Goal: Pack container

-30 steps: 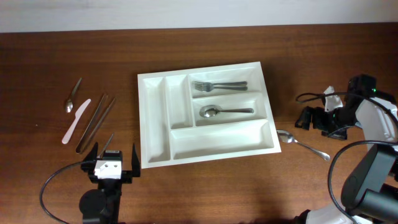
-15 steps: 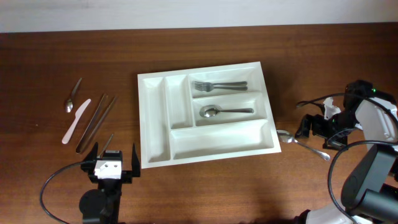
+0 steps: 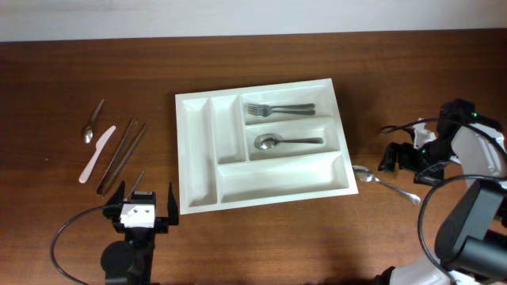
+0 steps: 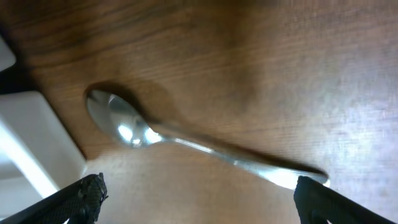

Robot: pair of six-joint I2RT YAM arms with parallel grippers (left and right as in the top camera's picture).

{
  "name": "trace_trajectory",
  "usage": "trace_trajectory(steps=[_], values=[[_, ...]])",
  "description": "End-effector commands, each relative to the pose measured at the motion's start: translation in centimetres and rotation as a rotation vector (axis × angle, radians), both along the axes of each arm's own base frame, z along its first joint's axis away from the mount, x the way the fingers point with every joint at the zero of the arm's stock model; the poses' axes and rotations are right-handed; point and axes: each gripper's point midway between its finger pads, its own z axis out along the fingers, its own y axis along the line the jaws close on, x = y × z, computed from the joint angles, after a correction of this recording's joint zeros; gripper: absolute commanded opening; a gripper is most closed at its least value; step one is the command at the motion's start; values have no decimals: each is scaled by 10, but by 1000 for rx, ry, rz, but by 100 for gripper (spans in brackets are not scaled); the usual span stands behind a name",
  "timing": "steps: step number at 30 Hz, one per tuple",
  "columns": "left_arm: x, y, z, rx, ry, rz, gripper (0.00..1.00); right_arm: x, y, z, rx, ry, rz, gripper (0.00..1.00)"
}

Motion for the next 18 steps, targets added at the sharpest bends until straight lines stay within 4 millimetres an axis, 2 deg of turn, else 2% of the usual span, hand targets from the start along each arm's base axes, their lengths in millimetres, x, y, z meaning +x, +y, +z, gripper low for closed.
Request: trace_trajectory(steps=[1,7,18], values=[[0,-2,-1,-13,-3,-6,99,-4,6,-13,0,28,55,99],[0,-2,-1,-13,-3,-6,99,-5,15,-23,2,52,108,99],[0,-2,-2,-13,-3,-6,99,-10,11,-31,-27,80,112,99]])
